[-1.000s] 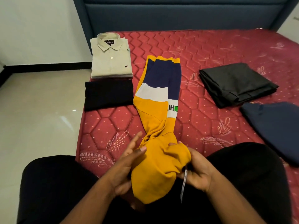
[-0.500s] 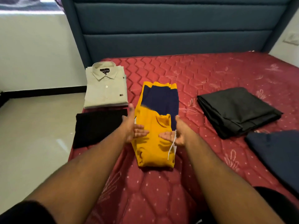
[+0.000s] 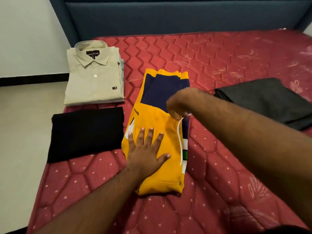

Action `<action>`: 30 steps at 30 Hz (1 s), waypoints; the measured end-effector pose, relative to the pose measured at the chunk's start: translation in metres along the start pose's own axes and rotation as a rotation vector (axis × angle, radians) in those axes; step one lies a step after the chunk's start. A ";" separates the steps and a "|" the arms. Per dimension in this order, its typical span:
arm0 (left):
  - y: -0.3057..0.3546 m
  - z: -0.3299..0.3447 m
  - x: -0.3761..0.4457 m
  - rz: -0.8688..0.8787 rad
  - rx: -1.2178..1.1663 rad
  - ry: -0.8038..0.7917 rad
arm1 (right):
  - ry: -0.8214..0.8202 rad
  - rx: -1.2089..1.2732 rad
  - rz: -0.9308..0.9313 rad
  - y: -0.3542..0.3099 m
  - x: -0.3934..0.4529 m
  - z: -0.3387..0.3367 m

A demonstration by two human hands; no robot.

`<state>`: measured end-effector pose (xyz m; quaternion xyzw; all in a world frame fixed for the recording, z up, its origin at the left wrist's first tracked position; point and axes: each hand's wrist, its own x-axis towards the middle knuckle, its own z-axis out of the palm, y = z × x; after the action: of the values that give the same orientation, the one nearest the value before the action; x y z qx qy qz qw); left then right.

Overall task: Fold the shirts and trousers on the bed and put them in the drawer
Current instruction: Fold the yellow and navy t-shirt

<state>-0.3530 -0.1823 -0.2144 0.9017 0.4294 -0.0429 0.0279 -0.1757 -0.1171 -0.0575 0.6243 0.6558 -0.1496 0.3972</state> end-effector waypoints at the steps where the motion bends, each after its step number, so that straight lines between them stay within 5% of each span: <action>1: 0.000 -0.001 0.000 -0.006 0.010 0.010 | 0.135 -0.091 -0.004 0.000 0.007 -0.004; 4: 0.002 -0.014 -0.007 -0.020 0.009 0.108 | 0.632 -0.248 -0.076 -0.002 0.016 0.001; 7: -0.002 -0.024 -0.032 0.159 -0.127 0.378 | 1.001 0.196 -0.144 -0.009 0.009 0.039; 9: -0.008 -0.024 -0.059 0.348 -0.177 0.339 | 1.086 0.574 -0.079 -0.018 -0.005 0.080; 13: -0.026 0.004 -0.103 0.474 0.016 0.160 | 0.919 1.019 0.141 -0.053 -0.027 0.184; 20: -0.046 0.027 -0.110 0.417 -0.215 0.241 | 0.410 0.829 -0.268 -0.103 -0.073 0.210; 26: -0.048 0.016 -0.092 0.408 -0.222 0.285 | 0.500 0.827 -0.248 -0.120 -0.076 0.235; 30: -0.063 0.020 -0.086 0.353 -0.190 0.216 | 0.695 1.149 -0.150 -0.126 -0.061 0.238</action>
<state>-0.4572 -0.2107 -0.2264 0.9555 0.2677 0.0999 0.0736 -0.2196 -0.3466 -0.2043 0.7008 0.6033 -0.2925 -0.2436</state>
